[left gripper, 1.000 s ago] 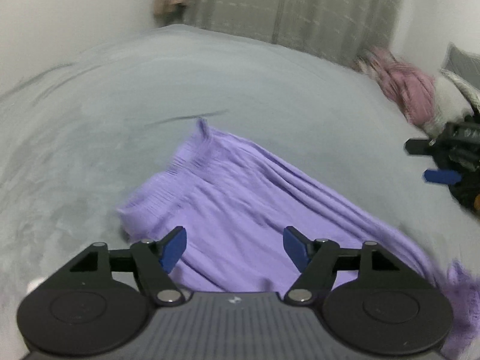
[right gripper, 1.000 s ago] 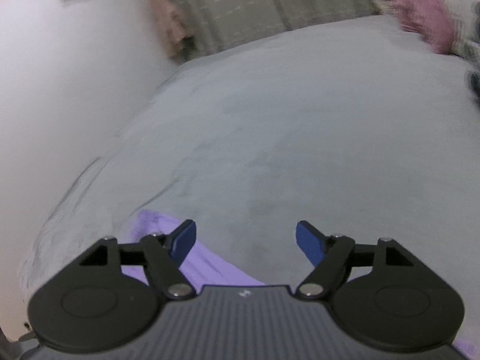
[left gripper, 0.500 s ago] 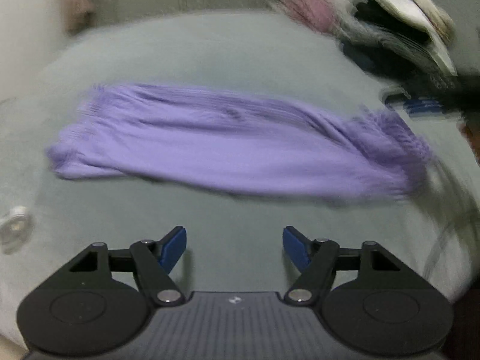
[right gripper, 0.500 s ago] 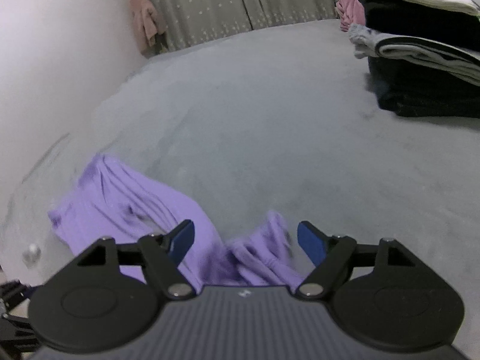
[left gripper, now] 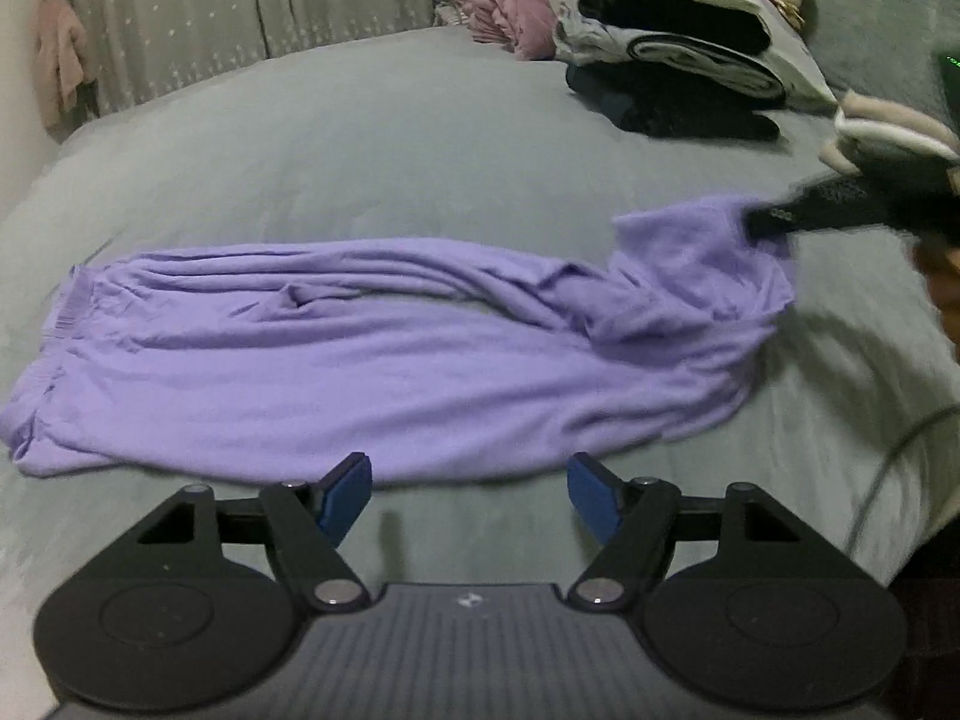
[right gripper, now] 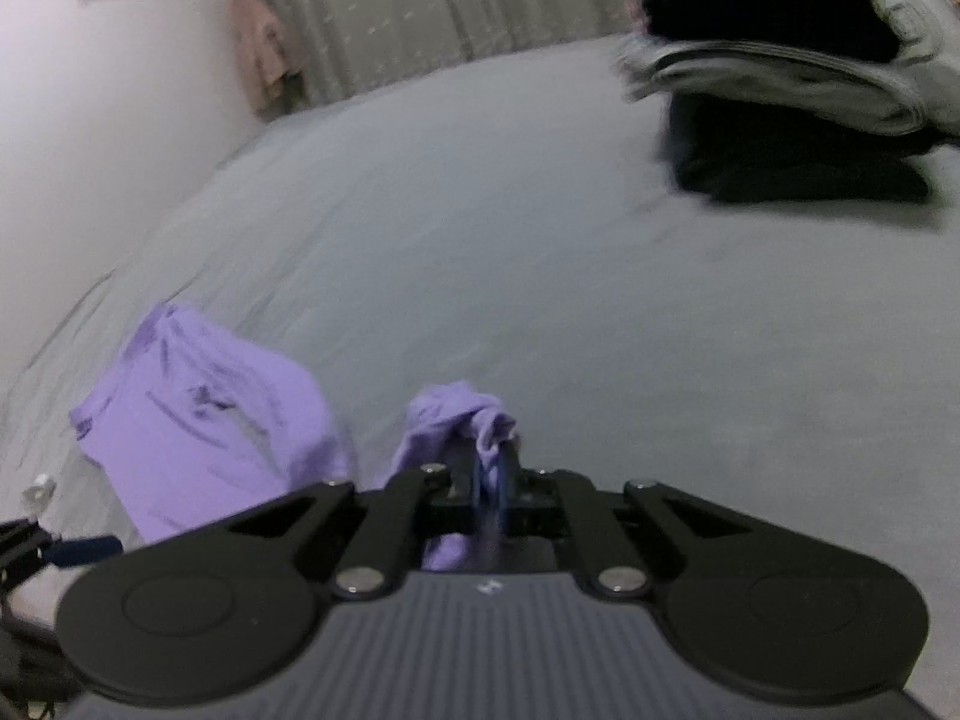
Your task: Fold clothes
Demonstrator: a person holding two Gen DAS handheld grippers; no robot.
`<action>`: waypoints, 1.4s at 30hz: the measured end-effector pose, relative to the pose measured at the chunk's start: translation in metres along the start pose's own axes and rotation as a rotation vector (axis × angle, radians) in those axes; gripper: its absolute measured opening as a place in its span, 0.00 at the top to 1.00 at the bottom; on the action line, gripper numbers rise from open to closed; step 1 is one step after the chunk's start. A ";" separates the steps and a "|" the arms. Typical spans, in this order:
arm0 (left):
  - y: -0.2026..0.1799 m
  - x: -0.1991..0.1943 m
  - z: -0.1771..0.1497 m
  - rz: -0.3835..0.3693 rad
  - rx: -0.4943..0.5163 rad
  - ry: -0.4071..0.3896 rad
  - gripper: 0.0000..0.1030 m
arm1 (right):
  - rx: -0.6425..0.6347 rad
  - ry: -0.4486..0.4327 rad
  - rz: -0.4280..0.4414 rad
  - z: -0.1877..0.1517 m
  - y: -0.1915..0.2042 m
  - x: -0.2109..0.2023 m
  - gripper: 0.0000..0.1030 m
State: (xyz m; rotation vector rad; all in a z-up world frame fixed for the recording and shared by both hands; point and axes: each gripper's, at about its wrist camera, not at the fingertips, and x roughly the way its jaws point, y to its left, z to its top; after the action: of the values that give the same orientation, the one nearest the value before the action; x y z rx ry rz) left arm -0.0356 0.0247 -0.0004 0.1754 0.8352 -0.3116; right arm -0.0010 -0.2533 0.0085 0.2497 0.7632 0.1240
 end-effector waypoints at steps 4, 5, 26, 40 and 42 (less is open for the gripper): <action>-0.001 0.010 0.014 -0.018 -0.026 0.002 0.29 | -0.046 0.074 -0.130 -0.018 -0.024 -0.016 0.97; -0.003 0.013 0.016 -0.021 -0.029 0.004 0.29 | -0.062 0.111 -0.157 -0.025 -0.029 -0.017 0.96; -0.019 0.046 0.057 -0.051 -0.112 0.010 0.27 | -0.010 0.072 0.021 0.012 -0.028 0.053 0.59; 0.024 0.056 0.068 0.006 -0.237 0.012 0.27 | 0.086 -0.143 -0.027 0.034 -0.060 0.031 0.94; 0.033 0.055 0.068 0.015 -0.260 0.013 0.27 | 0.122 -0.178 -0.055 0.038 -0.070 0.025 0.95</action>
State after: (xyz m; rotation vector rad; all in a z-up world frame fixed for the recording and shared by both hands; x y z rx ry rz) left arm 0.0580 0.0259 0.0043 -0.0590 0.8783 -0.1853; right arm 0.0450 -0.3226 -0.0006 0.3508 0.6002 0.0024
